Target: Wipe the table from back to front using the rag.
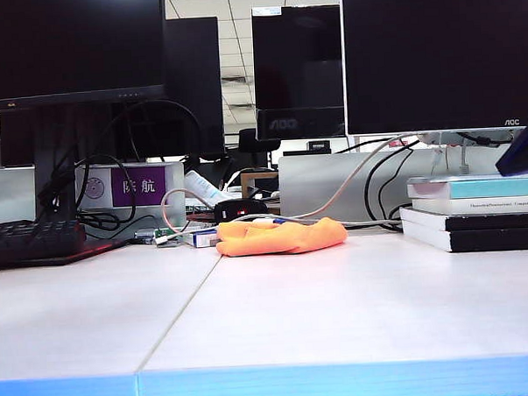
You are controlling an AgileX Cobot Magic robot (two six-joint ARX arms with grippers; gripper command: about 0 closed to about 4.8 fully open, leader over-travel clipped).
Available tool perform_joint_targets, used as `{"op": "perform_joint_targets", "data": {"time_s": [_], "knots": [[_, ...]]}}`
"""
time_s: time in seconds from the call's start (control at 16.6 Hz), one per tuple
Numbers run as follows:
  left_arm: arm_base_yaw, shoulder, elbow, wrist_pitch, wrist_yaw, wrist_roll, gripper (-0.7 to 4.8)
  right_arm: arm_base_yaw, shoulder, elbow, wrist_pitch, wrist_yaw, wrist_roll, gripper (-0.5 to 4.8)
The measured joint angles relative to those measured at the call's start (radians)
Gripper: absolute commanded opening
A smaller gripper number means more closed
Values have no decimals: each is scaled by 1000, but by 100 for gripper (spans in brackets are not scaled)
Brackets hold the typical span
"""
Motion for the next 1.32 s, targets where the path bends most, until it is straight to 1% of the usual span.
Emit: {"op": "perform_joint_targets", "data": {"time_s": [0.42,0.54,0.66,0.72,0.78,0.84,0.9,1.02,1.2,1.32], "knots": [[0,0,0,-3,-5,-2,-2,-1,-8,0,-7,0,0,0],[0,0,0,-3,-5,-2,-2,-9,-67,-19,-2,-5,0,0],[0,0,0,-3,-6,-2,-2,-50,-165,-75,17,14,-3,0],[0,0,0,-3,-5,-2,-2,-90,-225,-110,43,74,-2,0],[0,0,0,-3,-5,-2,-2,-126,-265,-134,66,111,-3,0],[0,0,0,-3,-5,-2,-2,-174,-320,-160,85,138,-3,0],[0,0,0,-3,-5,-2,-2,-233,-375,-183,108,137,-2,0],[0,0,0,-3,-5,-2,-2,-338,-458,-229,127,72,-2,0],[0,0,0,-3,-5,-2,-2,-459,-472,-259,109,-61,-2,-1],[0,0,0,-3,-5,-2,-2,-475,-473,-259,81,-79,-3,-1]]}}
